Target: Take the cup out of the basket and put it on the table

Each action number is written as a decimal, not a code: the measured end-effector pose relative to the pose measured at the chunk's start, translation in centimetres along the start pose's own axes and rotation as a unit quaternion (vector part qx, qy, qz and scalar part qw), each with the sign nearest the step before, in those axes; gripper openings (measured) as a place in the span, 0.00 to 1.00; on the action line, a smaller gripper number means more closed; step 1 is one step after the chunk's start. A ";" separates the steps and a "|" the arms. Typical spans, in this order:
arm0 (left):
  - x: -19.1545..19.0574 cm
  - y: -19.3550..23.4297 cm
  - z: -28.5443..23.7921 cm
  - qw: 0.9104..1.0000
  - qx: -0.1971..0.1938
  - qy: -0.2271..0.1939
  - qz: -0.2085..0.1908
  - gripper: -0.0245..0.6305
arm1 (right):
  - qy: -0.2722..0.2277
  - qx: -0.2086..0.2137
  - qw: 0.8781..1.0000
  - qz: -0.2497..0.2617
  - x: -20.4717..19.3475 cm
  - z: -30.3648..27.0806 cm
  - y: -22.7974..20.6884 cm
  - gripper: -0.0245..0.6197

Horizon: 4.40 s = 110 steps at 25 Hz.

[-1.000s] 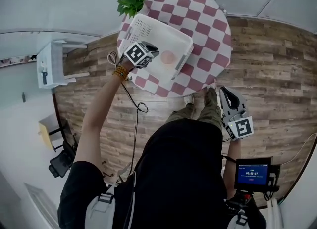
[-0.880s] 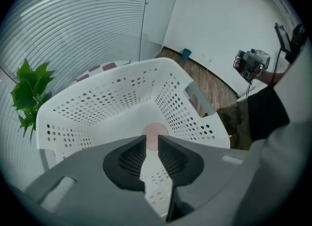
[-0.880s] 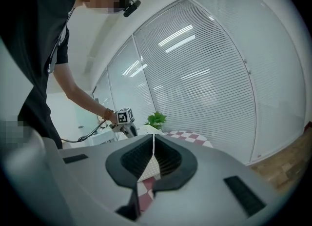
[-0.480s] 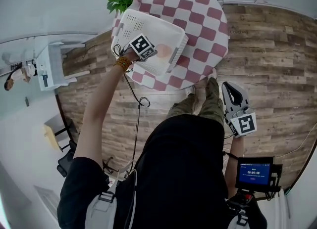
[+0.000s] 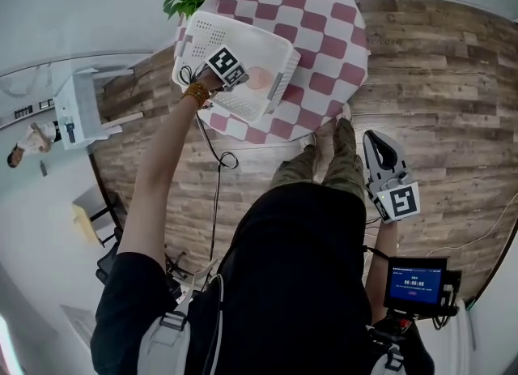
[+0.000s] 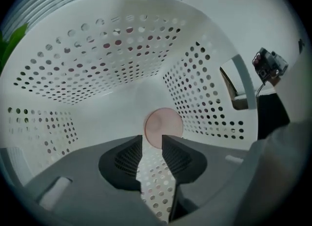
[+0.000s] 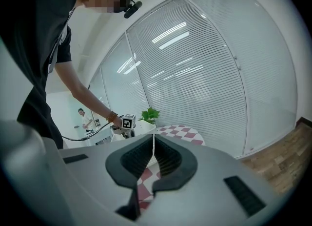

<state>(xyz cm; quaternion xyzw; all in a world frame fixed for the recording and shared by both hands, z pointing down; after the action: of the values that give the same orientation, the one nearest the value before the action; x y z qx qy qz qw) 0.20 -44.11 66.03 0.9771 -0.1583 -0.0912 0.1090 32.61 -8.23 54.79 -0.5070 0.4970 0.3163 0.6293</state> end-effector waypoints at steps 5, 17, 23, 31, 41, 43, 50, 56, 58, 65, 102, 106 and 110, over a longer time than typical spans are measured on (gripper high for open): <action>-0.5 0.4 -1.0 1.000 -0.001 0.007 0.016 0.21 | 0.007 0.006 1.000 0.004 -0.1 0.0 0.2 0.06; -1.3 0.8 -2.6 0.999 -0.003 0.011 0.043 0.20 | 0.018 0.000 1.000 0.001 -0.4 0.5 -0.2 0.06; -1.1 0.8 -2.7 0.999 0.002 0.020 0.036 0.20 | 0.019 0.001 1.000 0.000 -0.5 0.6 -0.2 0.06; -1.3 0.7 -2.8 0.999 0.009 0.026 0.027 0.19 | 0.019 0.003 1.000 0.000 -0.6 0.5 0.0 0.06; -1.3 0.5 -2.7 0.999 0.010 0.028 0.019 0.09 | 0.021 0.006 1.000 0.001 -0.6 0.4 -0.2 0.06; -1.3 0.4 -2.7 0.999 0.010 0.032 0.013 0.08 | 0.022 0.007 1.000 0.000 -0.6 0.3 -0.1 0.06; -1.7 0.3 -2.7 0.999 0.009 0.038 0.014 0.07 | 0.020 0.009 1.000 0.000 -0.6 0.2 -0.1 0.06; -1.4 0.4 -2.0 0.999 0.021 0.031 0.016 0.07 | 0.020 0.015 1.000 0.003 -0.3 -0.1 -0.5 0.06; -1.4 0.5 -1.6 0.999 0.024 0.029 0.017 0.07 | 0.018 0.019 1.000 0.003 -0.1 -0.6 -0.6 0.06; -1.1 0.5 0.0 0.999 0.028 0.014 0.027 0.07 | 0.018 0.042 0.999 0.007 0.5 -2.0 -1.1 0.06; -2.2 -2.4 9.5 0.959 0.032 -0.255 0.117 0.06 | 0.027 0.143 0.987 0.067 4.1 -9.0 0.1 0.06; -2.5 -3.3 10.9 0.944 0.045 -0.304 0.121 0.06 | 0.018 0.145 0.986 0.077 4.5 -9.6 0.6 0.06; -4.0 -4.6 12.2 0.927 0.056 -0.346 0.133 0.06 | 0.021 0.147 0.985 0.085 5.3 -10.3 1.5 0.06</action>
<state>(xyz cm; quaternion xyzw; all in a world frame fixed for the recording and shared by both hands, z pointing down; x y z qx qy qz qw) -4.77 -40.78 53.75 0.8591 -0.3198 -0.3996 0.0038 29.75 -18.20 49.35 -0.3709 0.5928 0.2813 0.6572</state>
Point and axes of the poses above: the fingertips, and each gripper's own axes: z backward along the fingers, y to its left, x out of its top, the point moved 10 cm from there along z, backward along the fingers, and after that the axes turned 13 degrees about -y, right-handed, at the moved point
